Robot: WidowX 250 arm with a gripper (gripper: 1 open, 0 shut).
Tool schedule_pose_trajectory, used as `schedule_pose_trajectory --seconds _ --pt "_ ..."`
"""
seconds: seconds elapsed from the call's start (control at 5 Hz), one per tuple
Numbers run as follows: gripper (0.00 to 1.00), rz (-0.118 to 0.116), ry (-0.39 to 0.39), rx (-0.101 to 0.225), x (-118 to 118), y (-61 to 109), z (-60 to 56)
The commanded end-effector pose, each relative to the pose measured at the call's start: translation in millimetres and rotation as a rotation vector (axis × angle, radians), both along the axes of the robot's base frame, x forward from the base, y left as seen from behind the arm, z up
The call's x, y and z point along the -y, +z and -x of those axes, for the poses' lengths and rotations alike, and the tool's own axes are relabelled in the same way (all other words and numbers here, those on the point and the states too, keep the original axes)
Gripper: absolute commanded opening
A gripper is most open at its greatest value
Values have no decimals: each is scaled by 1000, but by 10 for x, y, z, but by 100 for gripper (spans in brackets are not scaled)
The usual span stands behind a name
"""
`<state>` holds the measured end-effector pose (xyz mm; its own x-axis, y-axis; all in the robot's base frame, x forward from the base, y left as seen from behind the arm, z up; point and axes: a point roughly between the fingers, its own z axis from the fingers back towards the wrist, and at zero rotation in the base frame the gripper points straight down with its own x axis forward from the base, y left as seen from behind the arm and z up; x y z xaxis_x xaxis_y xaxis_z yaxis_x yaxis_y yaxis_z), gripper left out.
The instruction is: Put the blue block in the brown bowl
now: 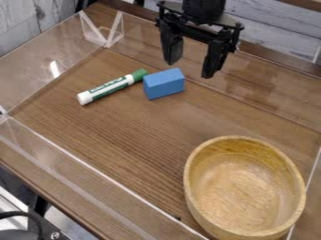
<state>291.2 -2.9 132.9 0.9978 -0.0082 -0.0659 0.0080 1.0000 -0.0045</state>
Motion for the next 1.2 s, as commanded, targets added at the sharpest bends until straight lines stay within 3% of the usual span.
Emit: schedule_pose_trajectory --seconds 0.0,0.6,1.0 --pt "100 -2 -49 -11 -31 -82 -19" --pt "100 -6 -327 -3 -273 -276 -150" --pt "100 -14 -422 6 -424 -376 -277"
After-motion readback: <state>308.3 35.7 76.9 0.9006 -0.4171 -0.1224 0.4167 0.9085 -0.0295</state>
